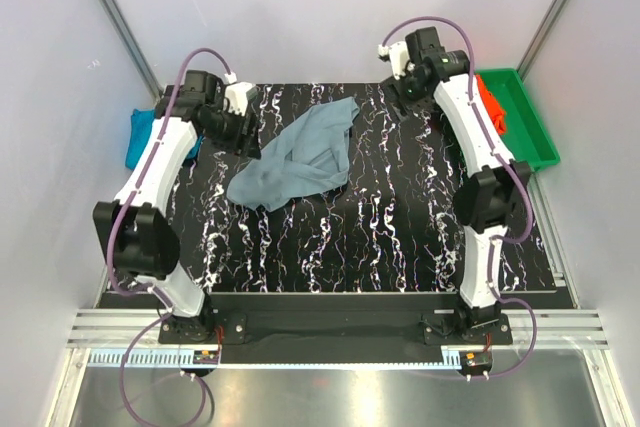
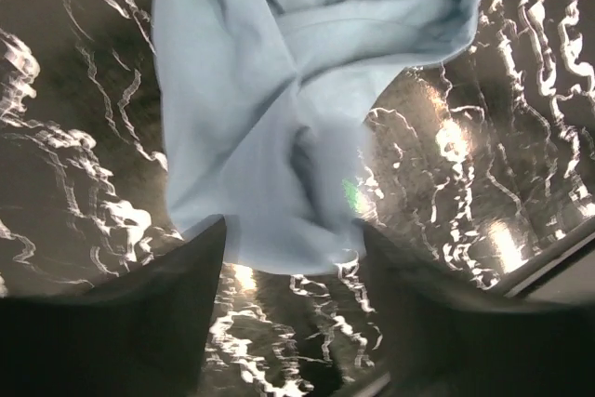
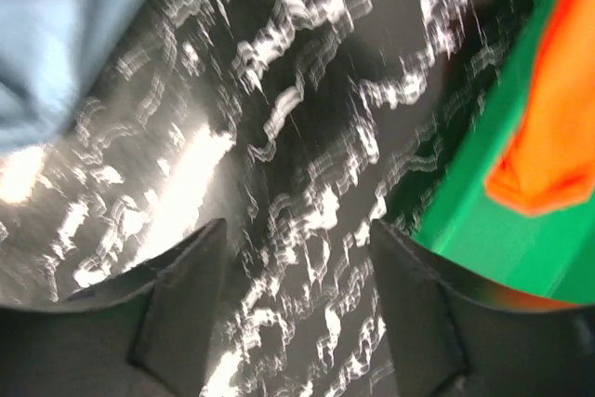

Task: Fold and stack the t-shirts
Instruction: Flatten the tshirt out

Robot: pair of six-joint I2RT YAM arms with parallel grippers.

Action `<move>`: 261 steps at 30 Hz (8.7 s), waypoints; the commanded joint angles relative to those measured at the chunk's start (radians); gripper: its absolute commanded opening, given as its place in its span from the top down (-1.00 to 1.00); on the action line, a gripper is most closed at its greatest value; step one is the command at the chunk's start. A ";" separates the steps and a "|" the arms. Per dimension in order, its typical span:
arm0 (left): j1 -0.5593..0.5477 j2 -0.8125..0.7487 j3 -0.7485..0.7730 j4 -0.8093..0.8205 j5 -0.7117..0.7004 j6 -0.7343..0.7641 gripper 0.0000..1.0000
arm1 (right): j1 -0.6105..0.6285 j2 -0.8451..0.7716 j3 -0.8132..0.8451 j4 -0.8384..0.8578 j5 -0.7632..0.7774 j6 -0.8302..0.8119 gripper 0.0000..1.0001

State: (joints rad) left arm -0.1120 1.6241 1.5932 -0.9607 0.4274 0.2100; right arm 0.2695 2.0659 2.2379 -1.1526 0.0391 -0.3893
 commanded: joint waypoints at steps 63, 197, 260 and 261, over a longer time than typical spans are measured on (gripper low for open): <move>-0.058 0.631 0.410 0.022 -0.075 -0.050 -0.42 | 0.048 0.195 -0.215 0.090 -0.538 0.084 -0.35; -0.135 0.382 0.192 0.005 -0.041 -0.058 -0.45 | 0.198 0.323 -0.075 0.395 -0.059 -0.128 -0.35; -0.130 0.511 0.266 0.036 -0.256 -0.072 1.00 | 0.220 0.332 0.066 0.297 0.070 -0.023 0.76; -0.127 0.505 0.269 0.037 -0.256 -0.073 1.00 | 0.220 0.318 0.066 0.291 0.074 -0.023 0.79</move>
State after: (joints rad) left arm -0.2447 2.1651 1.8076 -0.9428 0.1860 0.1474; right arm 0.4828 2.5034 2.2829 -0.8505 0.0715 -0.4042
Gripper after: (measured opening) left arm 0.017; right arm 0.135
